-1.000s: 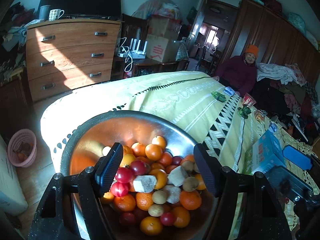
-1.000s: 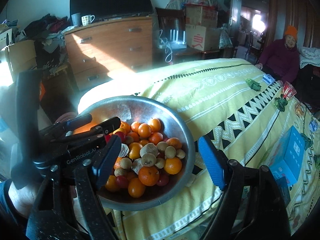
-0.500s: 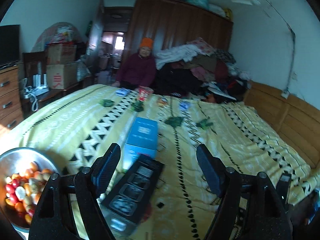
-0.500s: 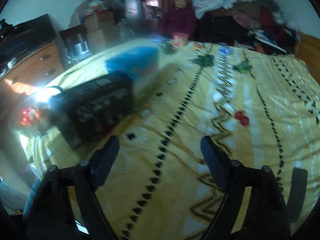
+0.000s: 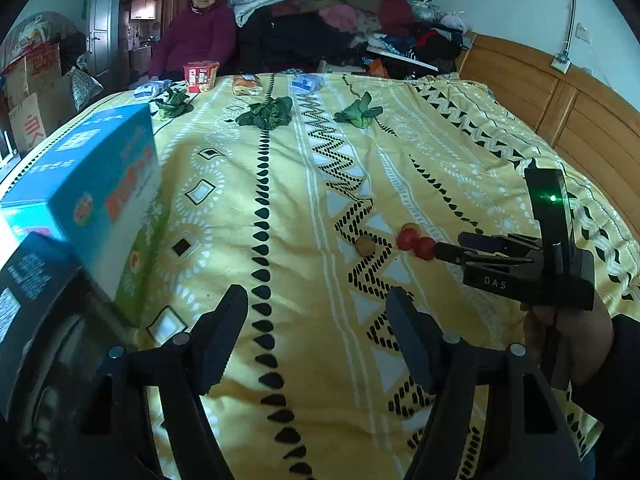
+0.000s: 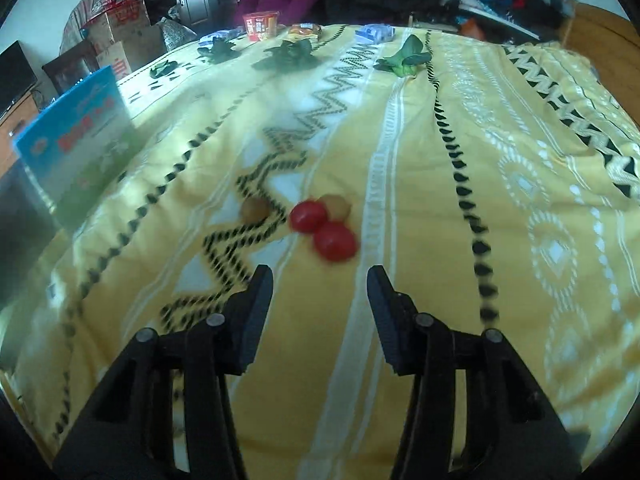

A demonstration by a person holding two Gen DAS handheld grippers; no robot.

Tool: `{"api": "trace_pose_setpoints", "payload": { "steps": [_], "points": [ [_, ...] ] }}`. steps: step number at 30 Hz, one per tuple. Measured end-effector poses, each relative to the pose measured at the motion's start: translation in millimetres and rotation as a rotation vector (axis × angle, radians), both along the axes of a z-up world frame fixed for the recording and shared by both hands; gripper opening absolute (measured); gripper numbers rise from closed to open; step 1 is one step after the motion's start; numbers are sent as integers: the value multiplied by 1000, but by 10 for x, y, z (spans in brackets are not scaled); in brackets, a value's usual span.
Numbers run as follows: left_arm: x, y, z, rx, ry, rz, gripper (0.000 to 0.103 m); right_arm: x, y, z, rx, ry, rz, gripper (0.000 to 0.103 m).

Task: Organize fruits
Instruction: 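Move both open tools back toward the remaining fruit, then grasp a brown kiwi with the left tool while the right tool grasps a red tomato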

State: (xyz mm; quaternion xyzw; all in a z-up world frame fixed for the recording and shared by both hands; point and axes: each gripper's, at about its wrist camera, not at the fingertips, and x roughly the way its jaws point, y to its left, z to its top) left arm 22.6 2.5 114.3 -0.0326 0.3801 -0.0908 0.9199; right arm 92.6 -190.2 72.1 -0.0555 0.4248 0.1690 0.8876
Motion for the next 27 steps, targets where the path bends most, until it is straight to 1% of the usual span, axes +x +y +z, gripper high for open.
{"api": "trace_pose_setpoints", "payload": {
  "steps": [2, 4, 7, 10, 11, 13, 14, 16, 19, 20, 22, 23, 27],
  "points": [
    [217, -83, -127, 11, 19, -15, 70, 129, -6, -80, 20, 4, -2, 50],
    [398, -153, -239, 4, 35, -27, 70, 203, -27, -167, 51, 21, -15, 50],
    [636, -254, -437, -2, 62, -41, 67, 191, -40, -291, 89, 43, -19, 49],
    [863, -395, -637, -14, 90, -58, 58, 132, -55, -346, 105, 38, -22, 48],
    [948, -445, -699, -14, 97, -65, 54, 159, -74, -360, 108, 40, -26, 46],
    [1047, -526, -791, -20, 109, -81, 49, 208, -110, -380, 119, 48, -39, 38],
    [1093, -568, -834, -24, 117, -89, 46, 225, -126, -386, 123, 52, -45, 36],
    [1148, -642, -879, -16, 119, -105, 43, 229, -130, -392, 122, 54, -48, 33],
    [1212, -721, -893, -22, 110, -126, 42, 229, -133, -393, 125, 50, -50, 32],
    [1235, -748, -901, -21, 112, -133, 40, 228, -140, -395, 128, 49, -51, 32],
    [1273, -783, -930, -11, 124, -145, 32, 225, -147, -388, 130, 46, -51, 32],
    [1293, -789, -954, -9, 134, -144, 23, 217, -149, -380, 129, 42, -54, 32],
    [1273, -751, -960, -27, 134, -135, 23, 186, -167, -327, 127, 24, -57, 32]
  ]
}}
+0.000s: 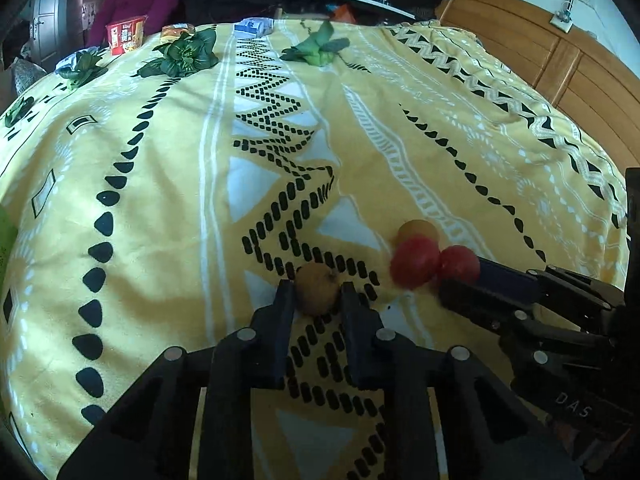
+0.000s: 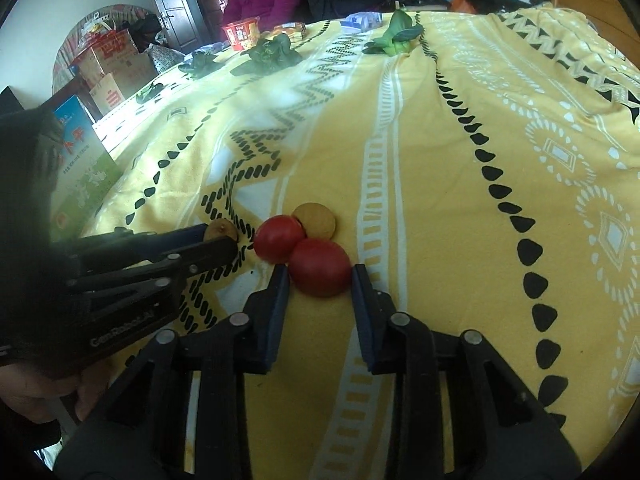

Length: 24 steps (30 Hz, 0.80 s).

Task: Organize fruits
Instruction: 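Grasp a brown kiwi with the left tool while the right tool grasps a red tomato, then carry the kiwi and tomato in both tools over the steel bowl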

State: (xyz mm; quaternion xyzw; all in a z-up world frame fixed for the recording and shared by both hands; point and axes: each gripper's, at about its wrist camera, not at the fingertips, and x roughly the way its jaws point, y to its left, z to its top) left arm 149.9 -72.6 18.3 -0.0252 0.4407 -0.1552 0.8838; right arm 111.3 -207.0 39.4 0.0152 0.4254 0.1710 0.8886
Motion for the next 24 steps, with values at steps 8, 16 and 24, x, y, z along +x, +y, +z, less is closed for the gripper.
{"api": "trace_pose_setpoints", "payload": {
  "steps": [8, 16, 24],
  "points": [
    [-417, 153, 456, 7, -82, 32, 23, -126, 111, 267, -56, -32, -20, 32],
    [-967, 645, 1242, -27, -205, 144, 23, -395, 369, 817, -124, -115, -8, 32],
    [-1457, 1186, 1882, -54, -312, 232, 23, -695, 817, 1347, -140, -204, 53, 32]
  ]
}}
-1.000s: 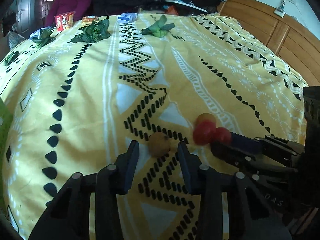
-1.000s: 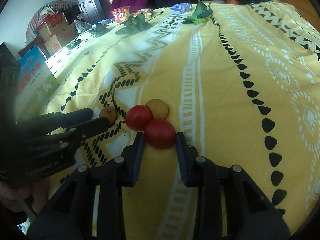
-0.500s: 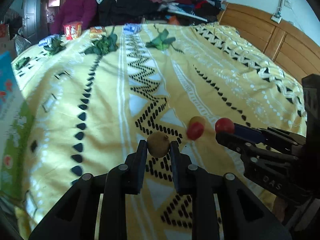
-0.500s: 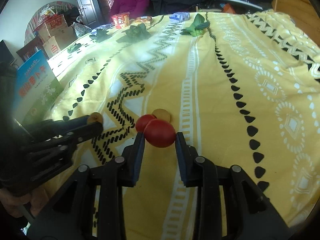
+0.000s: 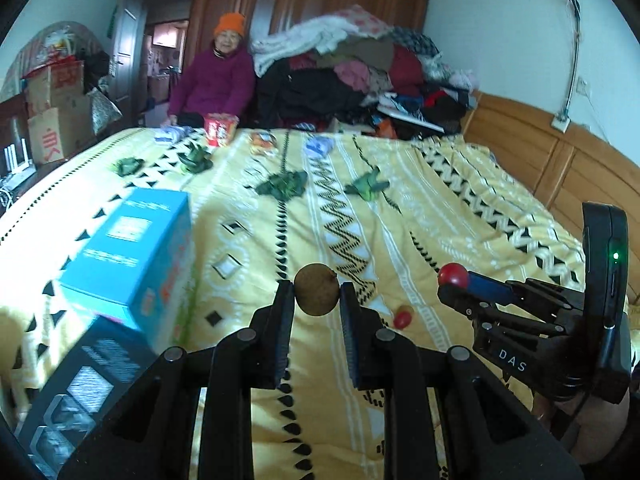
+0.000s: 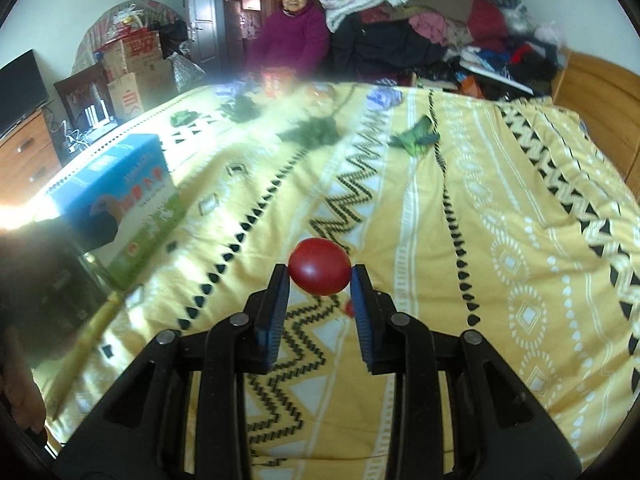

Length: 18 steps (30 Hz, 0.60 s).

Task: Organize fruits
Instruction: 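Carry the kiwi and tomato in both tools over the steel bowl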

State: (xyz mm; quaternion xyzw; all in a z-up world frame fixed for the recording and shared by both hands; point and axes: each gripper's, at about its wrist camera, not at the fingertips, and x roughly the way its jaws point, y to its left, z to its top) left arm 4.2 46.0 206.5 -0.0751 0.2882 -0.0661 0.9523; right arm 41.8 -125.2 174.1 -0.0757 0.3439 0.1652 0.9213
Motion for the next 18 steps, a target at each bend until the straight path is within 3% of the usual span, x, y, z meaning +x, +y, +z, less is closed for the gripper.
{"api": "trace_pose_setpoints", "payload": {
  "steps": [11, 18],
  "points": [
    [-815, 1274, 519, -31, -103, 230, 23, -506, 1228, 548, -33, -82, 203, 32],
    [-1433, 2375, 541, -49, -121, 442, 23, -881, 2243, 688, -52, -102, 376, 32]
  ]
}}
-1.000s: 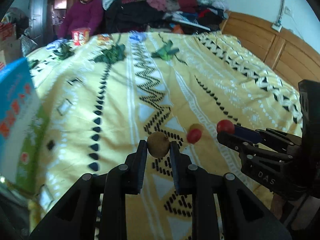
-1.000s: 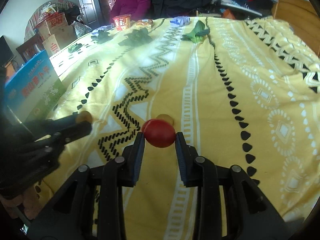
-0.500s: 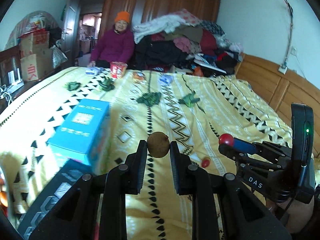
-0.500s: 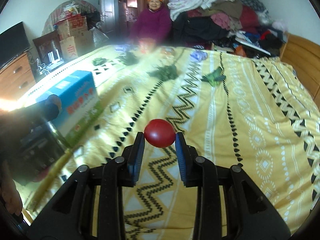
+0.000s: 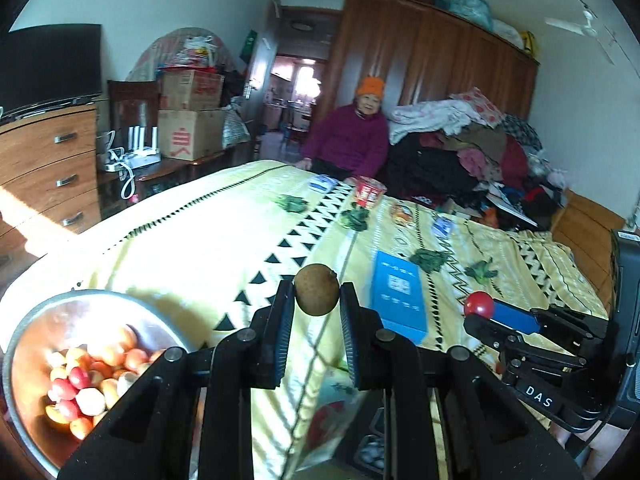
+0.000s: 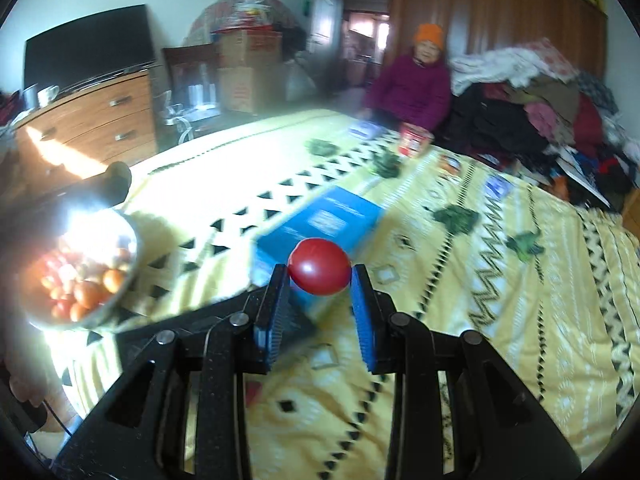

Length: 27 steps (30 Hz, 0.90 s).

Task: Organize fruits
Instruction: 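Carry the kiwi and tomato in both tools over the steel bowl, then open both tools to drop the kiwi and tomato into the bowl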

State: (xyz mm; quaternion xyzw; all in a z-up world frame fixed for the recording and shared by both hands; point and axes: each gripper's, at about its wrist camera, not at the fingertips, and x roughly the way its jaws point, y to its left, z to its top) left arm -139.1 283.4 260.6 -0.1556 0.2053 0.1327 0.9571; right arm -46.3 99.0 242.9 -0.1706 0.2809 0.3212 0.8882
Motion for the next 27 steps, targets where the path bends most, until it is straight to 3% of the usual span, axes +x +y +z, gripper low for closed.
{"api": "trace_pose_setpoints", "payload": {
  "steps": [8, 14, 27],
  "points": [
    [-639, 1053, -316, -54, 36, 215, 23, -530, 1190, -73, -31, 18, 211, 32],
    [-944, 1529, -622, -107, 70, 307, 23, -871, 1803, -216, -66, 35, 327, 32],
    [-1048, 1805, -1015, -162, 127, 328, 23, -922, 2209, -483, -107, 138, 366, 32]
  ]
}}
